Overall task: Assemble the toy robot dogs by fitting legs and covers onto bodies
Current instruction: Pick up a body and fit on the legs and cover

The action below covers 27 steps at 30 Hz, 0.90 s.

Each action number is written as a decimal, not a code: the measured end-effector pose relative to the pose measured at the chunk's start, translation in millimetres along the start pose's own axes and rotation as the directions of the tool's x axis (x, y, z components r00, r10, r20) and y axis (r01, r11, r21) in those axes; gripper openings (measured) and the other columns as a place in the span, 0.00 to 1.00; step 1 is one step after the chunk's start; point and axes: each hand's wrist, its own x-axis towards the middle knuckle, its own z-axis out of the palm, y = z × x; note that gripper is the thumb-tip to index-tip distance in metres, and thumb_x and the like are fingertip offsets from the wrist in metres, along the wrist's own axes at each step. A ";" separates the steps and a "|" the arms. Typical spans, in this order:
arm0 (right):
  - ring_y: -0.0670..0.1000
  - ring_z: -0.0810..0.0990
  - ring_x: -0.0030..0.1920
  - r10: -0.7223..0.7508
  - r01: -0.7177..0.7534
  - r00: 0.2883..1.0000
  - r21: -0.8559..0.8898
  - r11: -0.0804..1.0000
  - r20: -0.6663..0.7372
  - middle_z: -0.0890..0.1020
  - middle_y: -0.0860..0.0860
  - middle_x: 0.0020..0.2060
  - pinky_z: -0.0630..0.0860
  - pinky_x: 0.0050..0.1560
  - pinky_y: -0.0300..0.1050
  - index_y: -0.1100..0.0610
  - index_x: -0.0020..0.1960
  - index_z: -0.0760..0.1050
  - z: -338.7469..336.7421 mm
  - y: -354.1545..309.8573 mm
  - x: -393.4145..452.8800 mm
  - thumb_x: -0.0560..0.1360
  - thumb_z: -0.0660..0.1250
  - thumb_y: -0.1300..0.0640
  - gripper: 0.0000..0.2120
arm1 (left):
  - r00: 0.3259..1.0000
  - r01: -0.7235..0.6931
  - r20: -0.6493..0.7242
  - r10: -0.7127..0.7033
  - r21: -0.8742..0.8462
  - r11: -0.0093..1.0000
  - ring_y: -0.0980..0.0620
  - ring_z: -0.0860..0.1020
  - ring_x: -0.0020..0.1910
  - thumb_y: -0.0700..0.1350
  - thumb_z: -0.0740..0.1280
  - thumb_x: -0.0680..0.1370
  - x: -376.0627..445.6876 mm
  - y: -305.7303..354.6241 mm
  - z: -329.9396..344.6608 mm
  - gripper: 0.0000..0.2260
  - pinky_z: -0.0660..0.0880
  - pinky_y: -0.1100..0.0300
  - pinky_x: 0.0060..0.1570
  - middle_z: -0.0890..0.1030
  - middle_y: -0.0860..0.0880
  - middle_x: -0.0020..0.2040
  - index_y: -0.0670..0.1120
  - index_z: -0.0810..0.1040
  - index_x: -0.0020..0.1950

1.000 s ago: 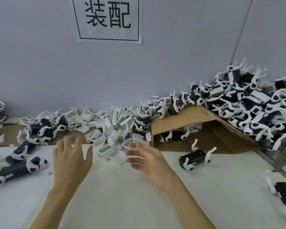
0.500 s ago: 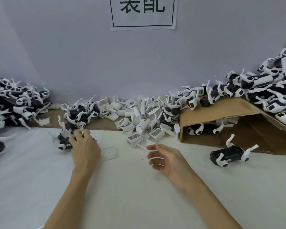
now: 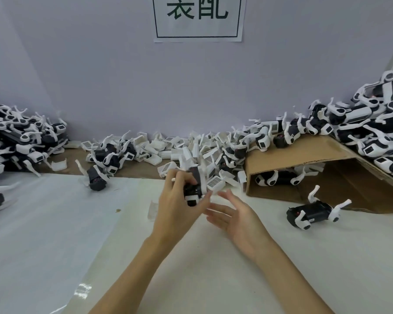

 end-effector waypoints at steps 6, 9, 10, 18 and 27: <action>0.60 0.82 0.65 -0.098 0.087 0.982 0.073 0.993 0.159 0.83 0.62 0.63 0.80 0.64 0.50 0.59 0.68 0.81 -9.2 -23.6 -8.7 0.81 0.69 0.42 0.24 | 0.974 0.166 0.216 -0.068 -0.482 0.860 0.47 0.76 0.57 0.49 0.73 0.73 -5.5 15.1 6.3 0.10 0.71 0.60 0.53 0.76 0.50 0.58 0.51 0.76 0.51; 0.62 0.79 0.69 -0.123 0.115 0.976 0.058 0.992 0.178 0.80 0.64 0.67 0.78 0.68 0.54 0.61 0.71 0.77 -10.7 -25.9 -9.8 0.77 0.75 0.43 0.30 | 0.914 0.381 0.359 -0.188 -0.603 0.701 0.37 0.76 0.62 0.49 0.71 0.70 -2.5 6.8 0.4 0.10 0.73 0.51 0.52 0.77 0.47 0.65 0.50 0.76 0.49; 0.62 0.81 0.67 -0.109 0.102 0.980 0.053 0.993 0.164 0.81 0.64 0.65 0.79 0.65 0.53 0.61 0.69 0.79 -10.2 -25.5 -9.4 0.73 0.79 0.42 0.32 | 0.895 0.425 0.402 -0.192 -0.641 0.639 0.40 0.77 0.64 0.48 0.70 0.69 -1.4 4.2 -1.6 0.09 0.74 0.54 0.52 0.77 0.48 0.67 0.51 0.77 0.48; 0.58 0.85 0.60 -0.122 0.124 0.992 0.098 0.987 -0.036 0.85 0.61 0.57 0.82 0.58 0.49 0.58 0.61 0.83 -9.8 -18.9 -5.0 0.71 0.77 0.48 0.22 | 0.822 0.566 0.391 -0.414 -0.641 0.519 0.43 0.85 0.59 0.55 0.78 0.73 1.1 -3.1 6.6 0.28 0.75 0.41 0.68 0.83 0.45 0.63 0.59 0.72 0.71; 0.57 0.85 0.62 -0.233 0.230 0.972 -0.105 0.968 -0.019 0.85 0.59 0.61 0.82 0.57 0.48 0.59 0.64 0.79 -12.1 -22.4 -6.1 0.73 0.76 0.49 0.23 | 0.779 0.613 0.382 -0.497 -0.631 0.475 0.42 0.86 0.44 0.57 0.78 0.67 3.4 -1.9 6.7 0.31 0.79 0.49 0.58 0.88 0.46 0.55 0.49 0.81 0.68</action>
